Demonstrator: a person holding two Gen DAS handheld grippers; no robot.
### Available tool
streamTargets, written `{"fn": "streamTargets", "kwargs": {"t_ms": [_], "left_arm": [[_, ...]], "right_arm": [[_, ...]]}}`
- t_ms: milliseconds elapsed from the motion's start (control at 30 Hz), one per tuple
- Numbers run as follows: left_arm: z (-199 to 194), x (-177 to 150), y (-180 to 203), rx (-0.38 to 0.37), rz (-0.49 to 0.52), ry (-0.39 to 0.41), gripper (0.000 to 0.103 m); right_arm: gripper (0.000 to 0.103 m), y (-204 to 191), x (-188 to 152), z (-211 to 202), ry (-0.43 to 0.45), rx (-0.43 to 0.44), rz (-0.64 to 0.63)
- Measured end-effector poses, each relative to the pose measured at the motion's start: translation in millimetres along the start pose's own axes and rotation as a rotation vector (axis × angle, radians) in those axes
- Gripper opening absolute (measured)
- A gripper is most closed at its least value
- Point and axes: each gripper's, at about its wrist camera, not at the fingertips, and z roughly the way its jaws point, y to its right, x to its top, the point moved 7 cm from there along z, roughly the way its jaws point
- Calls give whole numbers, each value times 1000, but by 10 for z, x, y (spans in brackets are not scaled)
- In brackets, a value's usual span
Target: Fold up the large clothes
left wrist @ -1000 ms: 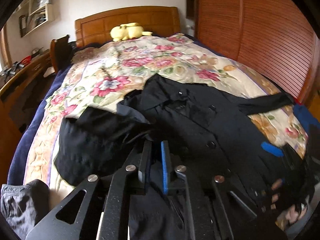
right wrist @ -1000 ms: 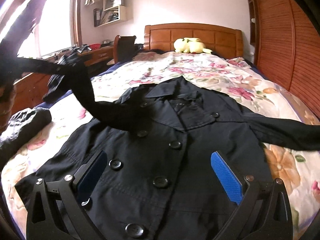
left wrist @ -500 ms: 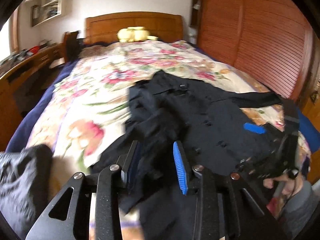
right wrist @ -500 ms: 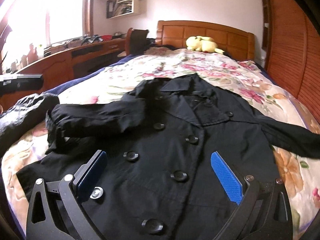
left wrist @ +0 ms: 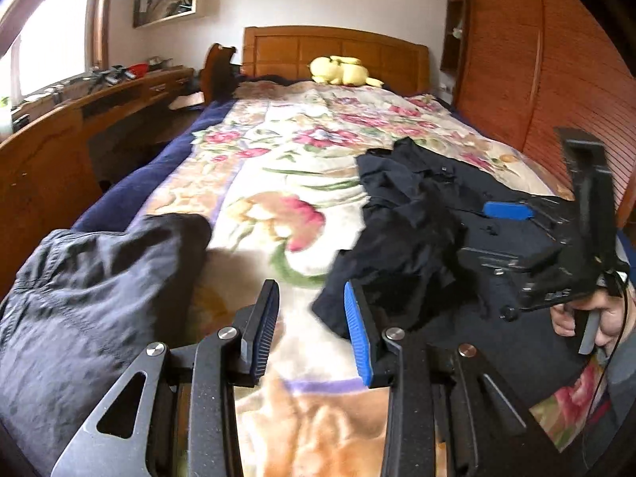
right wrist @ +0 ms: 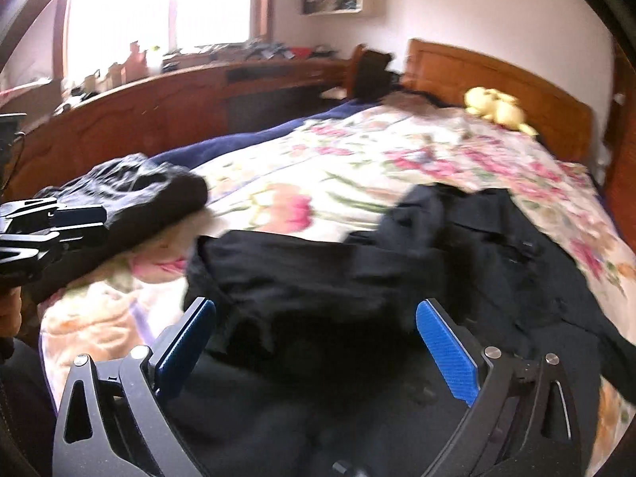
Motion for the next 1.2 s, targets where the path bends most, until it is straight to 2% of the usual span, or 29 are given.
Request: {"fn": "streamTargets", "kwargs": {"t_ms": [133,233,300,333,400,500,667,900,1067,1200], "left_arm": [[-36,-69,-156,20,-9,4,35],[-48,-89,-225,41,-5,5,35],[-59,-97,-242,50,5,11,35],[-58,-99,-239,47,4,12,35],[-62,-111,-231,32,2,11,35],[-32,-105,-161,4,10,5,35],[13,-72,23,-45,4,10,35],[100,33,378,-98,30,17,35],[130,99,585,-132,47,24,35],[166,144,730,-155,56,22,35]], "right_arm": [[97,-177,43,391,-80,33,-44],[88,-227,-56,693,-170,24,-97],[64,-202,-154,801,-207,-3,-147],[58,-182,-137,822,-208,-15,-160],[31,-116,-118,791,-204,-30,-164],[15,92,-64,663,-183,-37,-127],[11,456,76,176,-62,-111,-15],[11,1083,-44,-802,88,-222,165],[11,1322,-280,-1247,117,-286,244],[11,1275,-560,-1362,74,-297,283]]}}
